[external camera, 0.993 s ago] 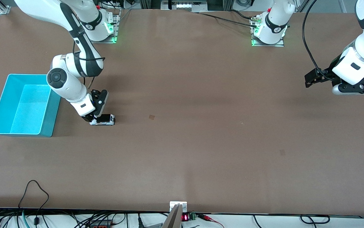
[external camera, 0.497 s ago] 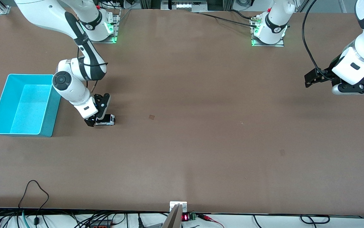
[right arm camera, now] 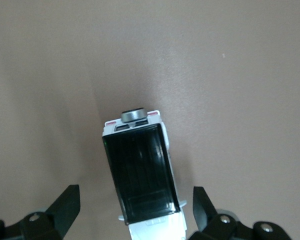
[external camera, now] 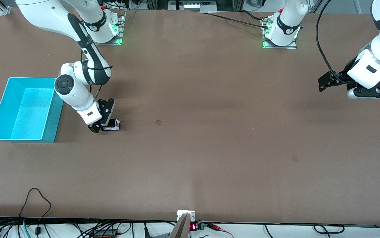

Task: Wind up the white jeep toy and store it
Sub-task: 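Lift the jeep with the right gripper and carry it over the blue bin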

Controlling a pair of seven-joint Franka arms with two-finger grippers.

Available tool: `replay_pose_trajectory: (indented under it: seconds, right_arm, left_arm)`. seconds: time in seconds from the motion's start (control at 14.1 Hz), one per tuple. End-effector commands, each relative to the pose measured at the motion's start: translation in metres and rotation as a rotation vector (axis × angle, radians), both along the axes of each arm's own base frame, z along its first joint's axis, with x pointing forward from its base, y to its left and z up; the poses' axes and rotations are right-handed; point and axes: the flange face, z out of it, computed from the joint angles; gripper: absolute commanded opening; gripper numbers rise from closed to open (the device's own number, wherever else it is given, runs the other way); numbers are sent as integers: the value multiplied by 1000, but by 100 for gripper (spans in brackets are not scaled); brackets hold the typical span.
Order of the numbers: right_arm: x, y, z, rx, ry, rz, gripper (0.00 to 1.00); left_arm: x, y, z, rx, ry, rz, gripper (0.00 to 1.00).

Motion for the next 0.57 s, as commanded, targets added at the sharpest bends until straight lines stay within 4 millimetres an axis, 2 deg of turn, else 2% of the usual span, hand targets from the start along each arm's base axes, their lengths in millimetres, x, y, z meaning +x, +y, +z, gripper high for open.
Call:
replay_pose_trajectory:
  seconds: [0.0, 0.43, 0.5]
  right_arm:
    - [3, -1, 3, 3, -12, 14, 100]
    - [9, -4, -8, 3, -5, 2, 100]
    - [10, -4, -10, 2, -4, 4, 94]
  left_arm:
    - [1, -1, 6, -3, 2, -21, 100]
    - [1, -2, 5, -4, 6, -24, 100]
    - [1, -1, 5, -4, 6, -21, 100]
